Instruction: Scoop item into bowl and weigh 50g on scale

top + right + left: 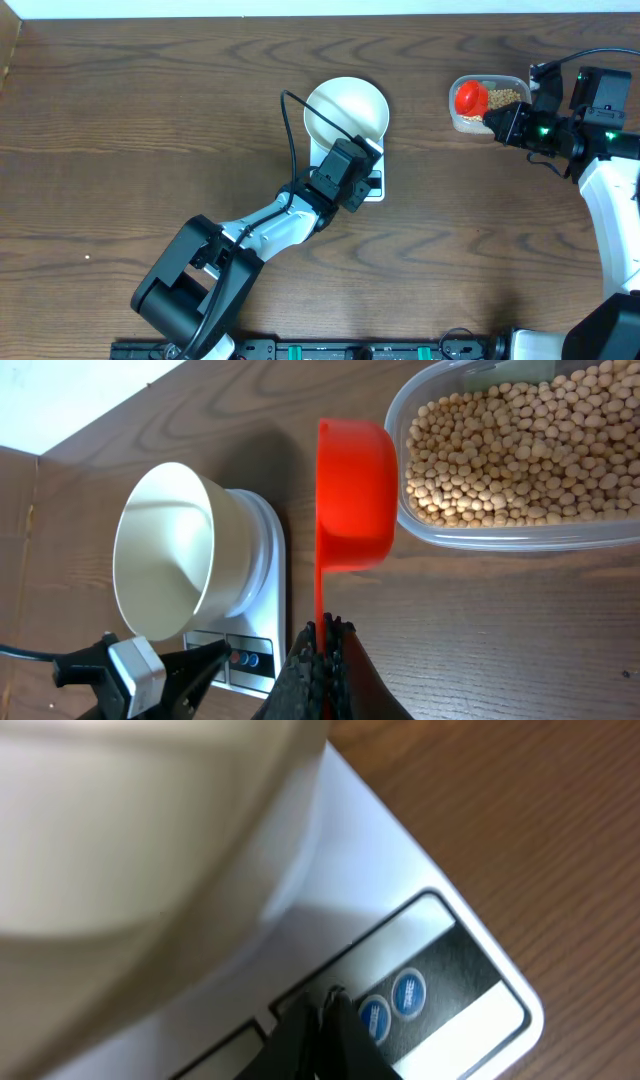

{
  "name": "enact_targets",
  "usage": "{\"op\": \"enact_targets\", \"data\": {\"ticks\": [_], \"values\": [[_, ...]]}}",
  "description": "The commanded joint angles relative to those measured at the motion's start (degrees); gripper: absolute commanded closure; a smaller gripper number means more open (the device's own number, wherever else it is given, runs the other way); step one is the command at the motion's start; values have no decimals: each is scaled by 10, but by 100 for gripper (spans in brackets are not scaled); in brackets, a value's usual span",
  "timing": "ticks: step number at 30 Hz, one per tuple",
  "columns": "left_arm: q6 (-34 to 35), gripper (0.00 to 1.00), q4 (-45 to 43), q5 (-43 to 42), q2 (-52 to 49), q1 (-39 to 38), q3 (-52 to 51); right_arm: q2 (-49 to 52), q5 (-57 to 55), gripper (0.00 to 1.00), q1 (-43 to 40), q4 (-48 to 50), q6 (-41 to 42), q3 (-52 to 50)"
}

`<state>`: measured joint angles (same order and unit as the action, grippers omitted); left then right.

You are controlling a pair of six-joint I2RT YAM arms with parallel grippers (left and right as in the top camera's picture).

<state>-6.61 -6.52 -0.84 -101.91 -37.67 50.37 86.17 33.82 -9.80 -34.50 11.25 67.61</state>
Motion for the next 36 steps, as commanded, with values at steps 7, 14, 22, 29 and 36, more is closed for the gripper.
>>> {"op": "enact_targets", "data": {"ticks": [7,14,22,29,36], "values": [[18,93,17,13,-12,0,-13,-12,1,99,-3,-1,-11,9],[18,93,-19,13,-11,0,-13,-12,1,99,-3,-3,-11,9],[18,93,-26,13,12,0,-13,-12,1,99,-3,-8,-11,9],[54,93,-7,-2,-38,0,-13,-12,1,99,-3,-9,-11,9],[54,93,-13,-13,-49,0,-13,-12,-1,99,-3,-8,-13,9]]}}
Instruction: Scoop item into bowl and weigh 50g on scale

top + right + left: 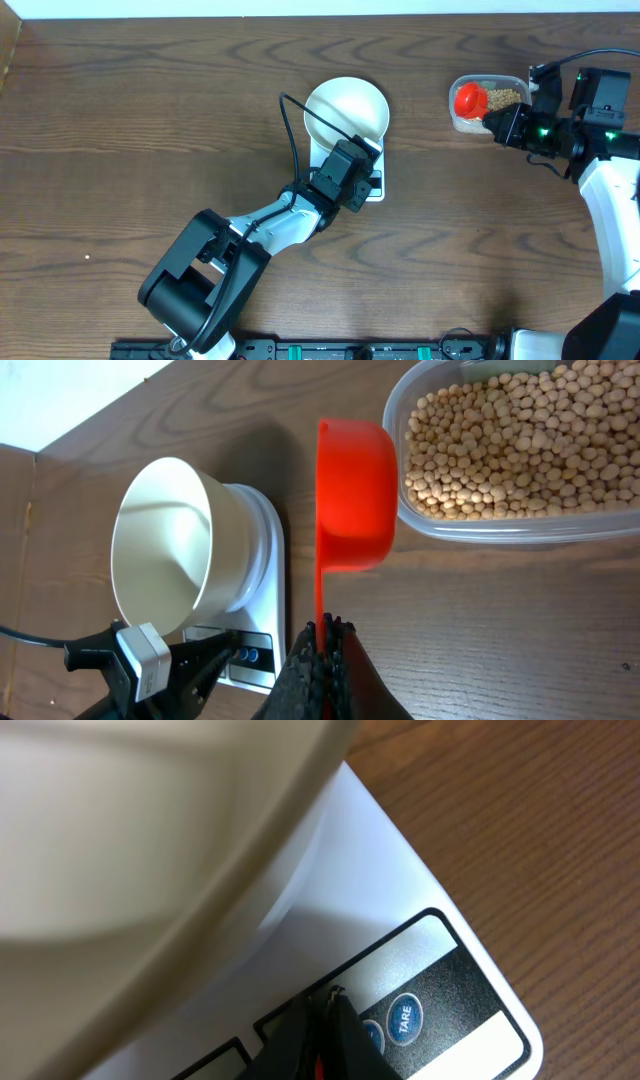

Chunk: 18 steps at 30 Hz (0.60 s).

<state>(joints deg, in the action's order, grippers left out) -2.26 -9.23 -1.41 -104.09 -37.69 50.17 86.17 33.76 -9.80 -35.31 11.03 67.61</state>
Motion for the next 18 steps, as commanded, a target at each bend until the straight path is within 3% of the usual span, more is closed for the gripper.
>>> {"op": "enact_targets", "data": {"ticks": [1,18], "values": [[10,93,14,-7,-26,0,-11,-12,-2,99,-3,0,-10,9],[4,93,14,-5,56,0,-9,-12,-2,99,-3,-1,-10,9]]}}
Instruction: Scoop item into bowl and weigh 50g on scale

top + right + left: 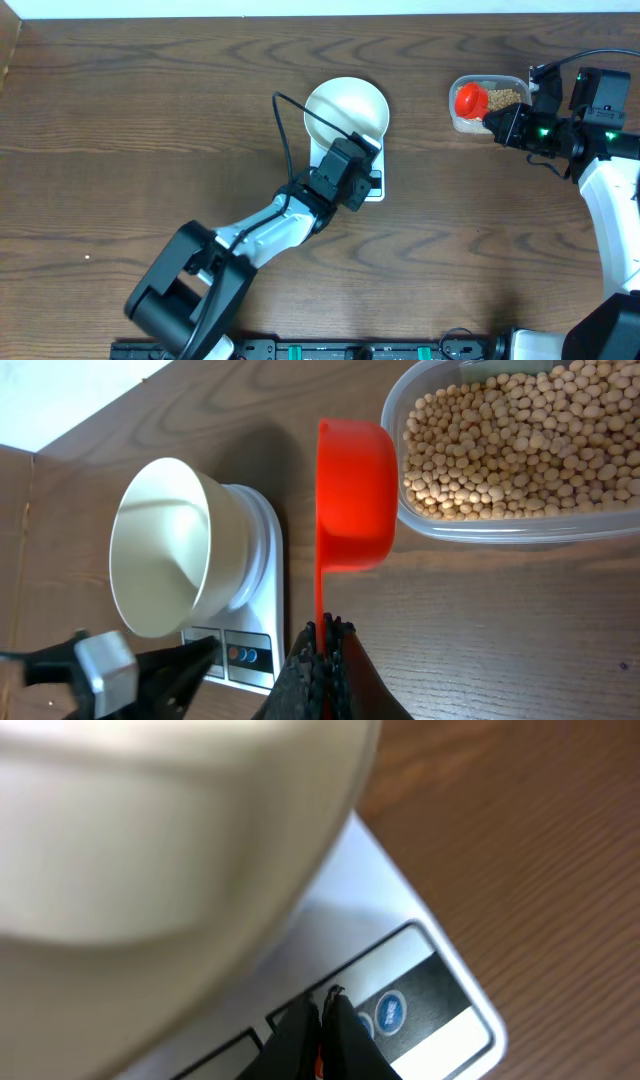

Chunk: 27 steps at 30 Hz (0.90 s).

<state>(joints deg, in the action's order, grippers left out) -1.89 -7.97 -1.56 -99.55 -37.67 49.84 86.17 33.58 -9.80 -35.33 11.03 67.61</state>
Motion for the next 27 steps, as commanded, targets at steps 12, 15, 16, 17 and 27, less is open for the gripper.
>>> {"op": "enact_targets", "data": {"ticks": [12,15,16,17,27], "values": [[20,93,47,-9,-42,0,-6,-12,-1,99,-3,-1,-10,9],[20,93,43,-8,-45,0,-6,-12,-1,99,-3,-1,-10,9],[20,93,42,-8,-45,0,-6,-12,-1,99,-3,-1,-10,9],[19,93,40,-8,-45,0,-6,-12,-1,99,-3,-1,-11,9],[-4,93,20,-8,-8,0,-5,-12,-1,99,-3,-1,-11,9]]}}
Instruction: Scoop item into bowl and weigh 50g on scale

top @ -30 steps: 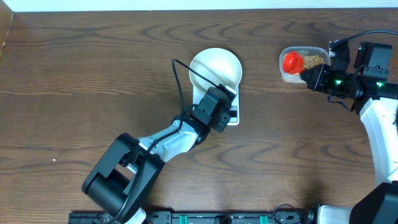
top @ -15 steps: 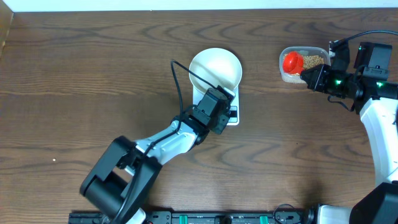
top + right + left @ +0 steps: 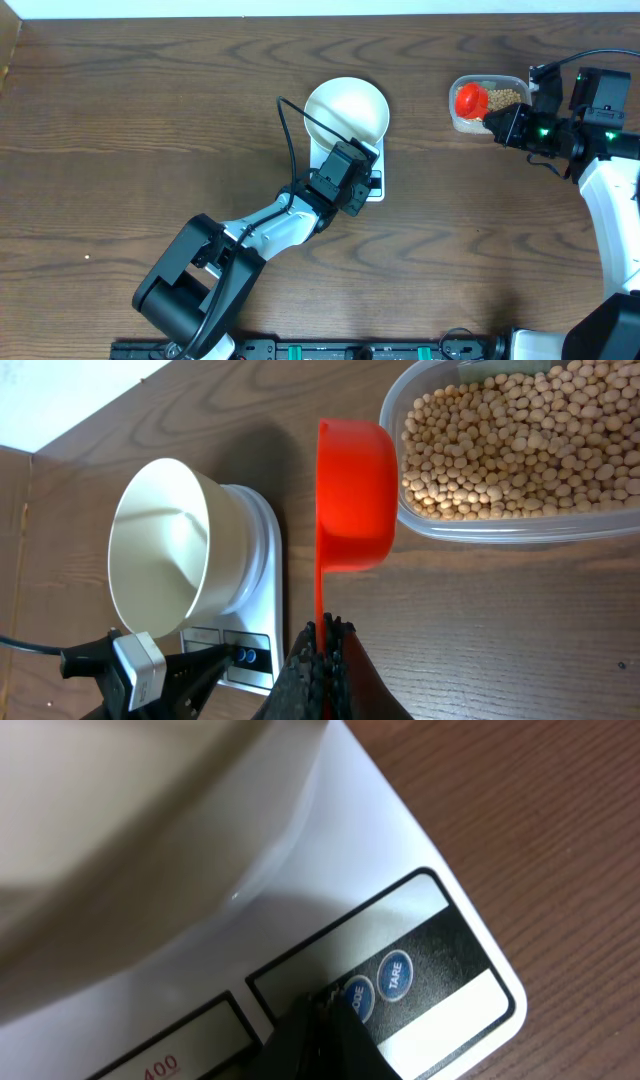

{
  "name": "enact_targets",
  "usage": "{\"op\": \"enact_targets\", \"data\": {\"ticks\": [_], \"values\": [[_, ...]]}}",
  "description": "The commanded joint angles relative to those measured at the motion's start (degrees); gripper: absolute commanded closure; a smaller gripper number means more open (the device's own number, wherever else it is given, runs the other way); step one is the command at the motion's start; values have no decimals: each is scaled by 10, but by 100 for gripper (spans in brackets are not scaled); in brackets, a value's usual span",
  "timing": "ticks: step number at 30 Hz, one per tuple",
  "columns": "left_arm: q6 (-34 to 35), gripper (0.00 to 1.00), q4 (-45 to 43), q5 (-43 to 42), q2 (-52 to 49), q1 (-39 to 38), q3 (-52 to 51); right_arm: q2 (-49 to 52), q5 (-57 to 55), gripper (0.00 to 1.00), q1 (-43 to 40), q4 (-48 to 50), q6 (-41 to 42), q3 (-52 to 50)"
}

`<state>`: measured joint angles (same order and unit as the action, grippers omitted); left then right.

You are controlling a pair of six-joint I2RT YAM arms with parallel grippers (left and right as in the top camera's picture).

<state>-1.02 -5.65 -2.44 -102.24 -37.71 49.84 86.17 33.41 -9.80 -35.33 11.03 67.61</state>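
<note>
A white bowl (image 3: pixel 346 108) stands on the white scale (image 3: pixel 376 192). In the left wrist view my left gripper (image 3: pixel 325 1003) is shut, its tips down on the scale's control panel right beside the MODE button (image 3: pixel 356 999), with the TARE button (image 3: pixel 394 976) to the right of it. Red figures 400 (image 3: pixel 150 1068) show in the display. My right gripper (image 3: pixel 325 628) is shut on the handle of a red scoop (image 3: pixel 356 495), whose cup is empty and held beside a clear tub of soybeans (image 3: pixel 510 450).
The tub (image 3: pixel 488 102) sits at the back right of the brown wooden table (image 3: pixel 150 120). A black cable (image 3: pixel 290 130) loops from the left arm past the bowl's left side. The table's far edge meets a white wall.
The left gripper's shut tips have come closer to the scale's panel and now rest by the MODE button. Red figures now show in the display. The right arm and scoop have not moved.
The left gripper, shut, pointed at the scale's panel beside the two buttons, then covered part of the left button, then stood a little higher. Now it is down by MODE with the display reading. The right gripper held the empty scoop beside the tub throughout.
</note>
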Motion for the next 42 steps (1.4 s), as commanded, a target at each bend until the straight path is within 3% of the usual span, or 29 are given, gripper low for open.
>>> {"op": "enact_targets", "data": {"ticks": [1,26,42], "values": [[-13,93,-3,1,23,0,-5,-12,0,99,-3,-1,-11,9],[-13,93,5,1,-35,0,-6,-12,-1,99,-3,-1,-11,9],[-17,93,-9,5,89,0,-4,-12,-3,99,-3,2,-10,9]]}}
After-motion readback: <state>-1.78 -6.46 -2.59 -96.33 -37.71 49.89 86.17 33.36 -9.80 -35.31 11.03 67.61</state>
